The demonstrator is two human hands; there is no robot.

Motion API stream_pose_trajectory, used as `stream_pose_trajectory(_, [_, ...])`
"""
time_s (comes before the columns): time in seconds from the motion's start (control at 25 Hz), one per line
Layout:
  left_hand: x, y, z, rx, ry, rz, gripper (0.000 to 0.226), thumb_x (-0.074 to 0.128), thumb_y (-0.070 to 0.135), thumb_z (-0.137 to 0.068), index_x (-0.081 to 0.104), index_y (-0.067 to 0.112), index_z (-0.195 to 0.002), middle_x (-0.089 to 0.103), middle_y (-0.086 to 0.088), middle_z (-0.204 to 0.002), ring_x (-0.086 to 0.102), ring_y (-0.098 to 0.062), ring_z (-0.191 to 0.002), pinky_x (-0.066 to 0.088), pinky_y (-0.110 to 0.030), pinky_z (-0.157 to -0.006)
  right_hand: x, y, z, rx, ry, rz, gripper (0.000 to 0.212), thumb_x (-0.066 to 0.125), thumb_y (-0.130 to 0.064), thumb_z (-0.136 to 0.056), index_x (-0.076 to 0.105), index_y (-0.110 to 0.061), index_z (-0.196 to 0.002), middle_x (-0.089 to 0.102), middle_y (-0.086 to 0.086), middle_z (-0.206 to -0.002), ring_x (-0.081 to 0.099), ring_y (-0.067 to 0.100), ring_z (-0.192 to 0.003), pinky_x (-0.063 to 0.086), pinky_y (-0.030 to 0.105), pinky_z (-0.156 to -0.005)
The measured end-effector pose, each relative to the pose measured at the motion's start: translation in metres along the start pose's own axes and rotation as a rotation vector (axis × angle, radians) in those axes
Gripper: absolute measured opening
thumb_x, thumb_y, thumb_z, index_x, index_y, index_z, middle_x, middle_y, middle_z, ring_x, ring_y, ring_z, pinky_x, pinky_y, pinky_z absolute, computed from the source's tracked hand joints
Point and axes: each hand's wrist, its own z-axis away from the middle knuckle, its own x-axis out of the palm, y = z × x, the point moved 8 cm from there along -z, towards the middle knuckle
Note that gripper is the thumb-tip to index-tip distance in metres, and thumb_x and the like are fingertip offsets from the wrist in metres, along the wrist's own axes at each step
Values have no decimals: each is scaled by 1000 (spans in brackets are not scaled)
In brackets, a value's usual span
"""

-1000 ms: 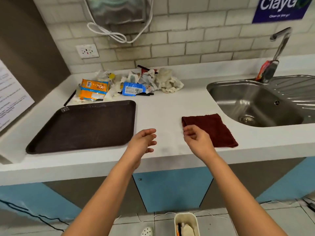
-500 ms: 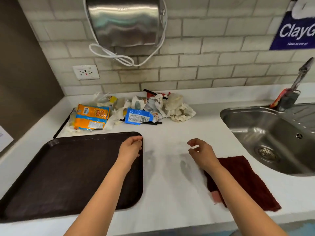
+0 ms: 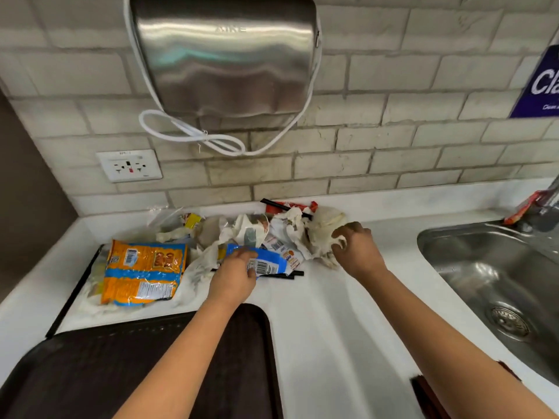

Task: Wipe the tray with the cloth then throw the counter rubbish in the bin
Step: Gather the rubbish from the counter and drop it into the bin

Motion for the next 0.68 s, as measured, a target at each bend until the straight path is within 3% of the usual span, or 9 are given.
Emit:
stream_pose_trajectory(0.08, [6, 8, -16, 135, -45, -93, 46, 44, 7, -91, 46, 20, -135, 37, 2, -147, 35, -17, -135, 34, -28, -108, 6, -9, -23, -22, -14, 118, 41, 54, -17, -87, 51, -18, -127, 36, 6, -141, 30, 28, -129, 41, 35, -93])
stream_pose_trajectory(0.16, [17, 13, -27, 229, -91, -212, 55, 41, 5, -91, 37, 26, -141, 30, 7, -151, 28, -14, -139, 32, -29, -108, 20, -11, -45, -49, -100, 290, 63, 58, -28, -87, 30, -27, -143, 13, 3, -155, 13, 32, -140, 32, 37, -106])
stream_pose_trajectory(0.24, [28, 13, -34, 258, -108, -352, 61, 43, 5, -91, 28, 29, -145, 28, 8, -152, 26, -16, -139, 33, -33, -108, 40, -4, -59, -30, -232, 415, 84, 63, -40, -83, 8, -40, -147, -8, 1, -158, -4, 39, -143, 19, 46, -114])
stream_pose_trajectory(0.28, [32, 10, -39, 254, -107, -412, 62, 44, 7, -91, 25, 29, -146, 30, 7, -150, 28, -17, -138, 34, -34, -107, 50, 0, -66, -7, -279, 452, 86, 64, -40, -82, 6, -41, -147, -9, 2, -158, -6, 41, -142, 17, 48, -114])
stream_pose_trajectory(0.36, [36, 3, -47, 234, -106, -470, 59, 46, 11, -91, 27, 29, -144, 38, 5, -145, 33, -19, -133, 35, -34, -103, 60, 7, -77, 34, -289, 460, 71, 62, -25, -84, 24, -35, -144, 14, 4, -155, 14, 40, -139, 26, 44, -110])
stream_pose_trajectory(0.44, [38, -1, -52, 244, -116, -497, 47, 49, 17, -92, 41, 29, -136, 45, 4, -137, 36, -18, -128, 32, -32, -101, 59, 7, -81, 57, -218, 350, 50, 51, -4, -85, 46, -27, -130, 39, 3, -137, 39, 31, -122, 41, 34, -92])
stream_pose_trajectory(0.56, [38, -4, -53, 282, -143, -500, 33, 51, 32, -91, 54, 29, -124, 47, 6, -131, 37, -17, -125, 28, -32, -100, 42, 7, -79, 91, -78, 123, 41, 44, 4, -84, 57, -16, -117, 46, 4, -123, 51, 30, -104, 50, 34, -74])
stream_pose_trajectory(0.68, [45, -21, -49, 200, -253, -493, 49, 61, 48, -80, 51, 30, -124, 48, 5, -131, 43, -17, -123, 31, -33, -99, 17, 9, -69, 109, 92, -108, 33, 49, 4, -83, 59, -9, -111, 48, 6, -122, 58, 31, -93, 55, 42, -73])
